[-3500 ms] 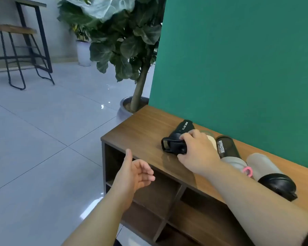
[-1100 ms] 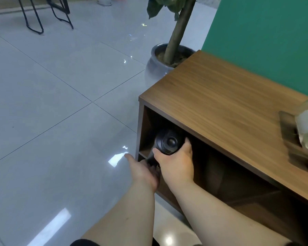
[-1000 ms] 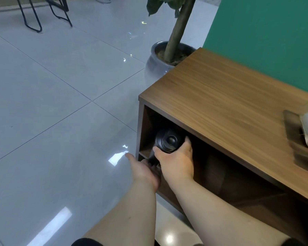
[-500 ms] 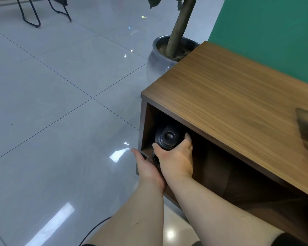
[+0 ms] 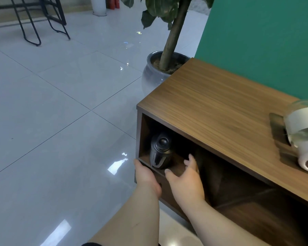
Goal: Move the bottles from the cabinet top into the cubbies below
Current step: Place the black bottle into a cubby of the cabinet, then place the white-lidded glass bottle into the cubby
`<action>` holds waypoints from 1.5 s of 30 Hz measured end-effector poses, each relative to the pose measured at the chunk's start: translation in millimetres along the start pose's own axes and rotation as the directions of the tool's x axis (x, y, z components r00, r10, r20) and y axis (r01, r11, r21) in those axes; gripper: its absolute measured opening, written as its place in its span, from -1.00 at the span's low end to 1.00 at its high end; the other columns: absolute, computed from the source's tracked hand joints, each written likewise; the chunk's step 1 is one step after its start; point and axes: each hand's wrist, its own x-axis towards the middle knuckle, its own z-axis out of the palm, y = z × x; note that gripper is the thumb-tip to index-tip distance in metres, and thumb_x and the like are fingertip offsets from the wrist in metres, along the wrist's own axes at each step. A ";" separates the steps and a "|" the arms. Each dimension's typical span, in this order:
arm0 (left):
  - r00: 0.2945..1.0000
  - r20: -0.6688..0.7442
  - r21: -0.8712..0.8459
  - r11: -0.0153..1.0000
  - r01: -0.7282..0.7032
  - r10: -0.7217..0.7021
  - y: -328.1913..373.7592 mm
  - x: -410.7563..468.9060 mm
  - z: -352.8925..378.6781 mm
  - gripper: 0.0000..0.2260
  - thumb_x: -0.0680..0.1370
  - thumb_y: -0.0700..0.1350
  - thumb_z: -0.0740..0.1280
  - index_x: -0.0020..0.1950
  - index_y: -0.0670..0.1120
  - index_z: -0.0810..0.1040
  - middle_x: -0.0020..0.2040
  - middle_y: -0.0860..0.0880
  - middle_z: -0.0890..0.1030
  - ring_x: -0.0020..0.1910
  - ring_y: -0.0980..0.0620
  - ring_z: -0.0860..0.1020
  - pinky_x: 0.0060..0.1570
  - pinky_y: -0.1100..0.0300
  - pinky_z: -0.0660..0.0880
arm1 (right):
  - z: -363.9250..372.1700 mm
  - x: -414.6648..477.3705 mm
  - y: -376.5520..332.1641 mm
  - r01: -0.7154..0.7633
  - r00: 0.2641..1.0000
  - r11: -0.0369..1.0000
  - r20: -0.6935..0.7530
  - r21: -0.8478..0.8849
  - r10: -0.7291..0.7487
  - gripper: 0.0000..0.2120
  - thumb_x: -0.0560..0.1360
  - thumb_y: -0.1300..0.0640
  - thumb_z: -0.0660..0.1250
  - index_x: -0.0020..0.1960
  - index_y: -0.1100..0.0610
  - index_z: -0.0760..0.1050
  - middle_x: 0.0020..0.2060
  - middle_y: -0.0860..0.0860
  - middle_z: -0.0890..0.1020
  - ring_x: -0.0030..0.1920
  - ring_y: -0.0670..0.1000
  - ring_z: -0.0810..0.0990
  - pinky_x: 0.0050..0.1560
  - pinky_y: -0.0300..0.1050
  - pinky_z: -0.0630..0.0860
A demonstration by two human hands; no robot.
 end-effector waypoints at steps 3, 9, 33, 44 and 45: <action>0.998 -0.032 0.147 0.987 -0.057 0.063 3.9 -42.6 6.2 -0.37 0.62 0.24 0.16 0.59 -0.09 0.35 0.57 -0.12 0.41 0.57 -0.18 0.33 0.52 -0.14 0.24 | -36.6 -29.4 12.3 -0.018 0.987 0.996 0.162 0.083 0.005 -0.56 0.50 0.05 0.42 0.35 -0.05 0.44 0.12 -0.16 0.59 0.11 -0.17 0.56 -0.11 -0.35 0.42; 0.993 0.117 0.318 0.946 -0.070 0.034 -10.4 -80.6 2.8 -0.48 0.68 0.09 0.15 0.57 -0.16 0.34 0.54 -0.28 0.40 0.52 -0.28 0.36 0.50 -0.24 0.26 | -138.9 -98.4 -13.3 0.198 0.968 0.962 0.120 0.186 -0.222 -0.86 0.50 0.10 0.42 -0.10 -0.15 0.65 -0.17 -0.27 0.68 -0.08 -0.27 0.60 -0.14 -0.40 0.49; 0.888 0.456 0.540 0.775 -0.329 0.059 -56.1 -179.0 -1.6 -0.69 0.68 0.02 0.22 0.29 -0.13 0.59 0.18 -0.18 0.71 0.18 -0.17 0.67 0.33 -0.18 0.51 | -262.3 -27.8 -18.6 -0.008 0.827 0.879 -0.498 -0.476 -0.262 -0.41 0.36 0.00 0.48 0.31 0.09 0.36 0.23 0.15 0.39 0.10 0.22 0.50 -0.06 0.04 0.54; 0.847 0.528 0.220 0.952 -0.211 0.066 -50.4 -171.2 3.5 -0.40 0.61 0.35 0.09 0.37 -0.06 0.53 0.30 -0.26 0.66 0.24 -0.28 0.65 0.27 -0.28 0.55 | -234.3 -142.7 -51.4 0.600 0.756 0.795 -0.262 -0.090 -0.600 -0.40 0.31 0.02 0.55 0.27 -0.17 0.38 0.13 -0.28 0.34 0.10 -0.22 0.46 -0.03 -0.38 0.43; 0.836 0.547 0.205 0.961 -0.187 0.046 -48.9 -169.3 2.7 -0.36 0.60 0.38 0.09 0.39 -0.07 0.54 0.31 -0.27 0.65 0.26 -0.30 0.64 0.22 -0.27 0.58 | -229.4 -147.3 -50.6 0.615 0.758 0.785 -0.216 -0.077 -0.615 -0.40 0.30 0.01 0.56 0.25 -0.20 0.37 0.12 -0.31 0.34 0.13 -0.25 0.45 -0.02 -0.37 0.45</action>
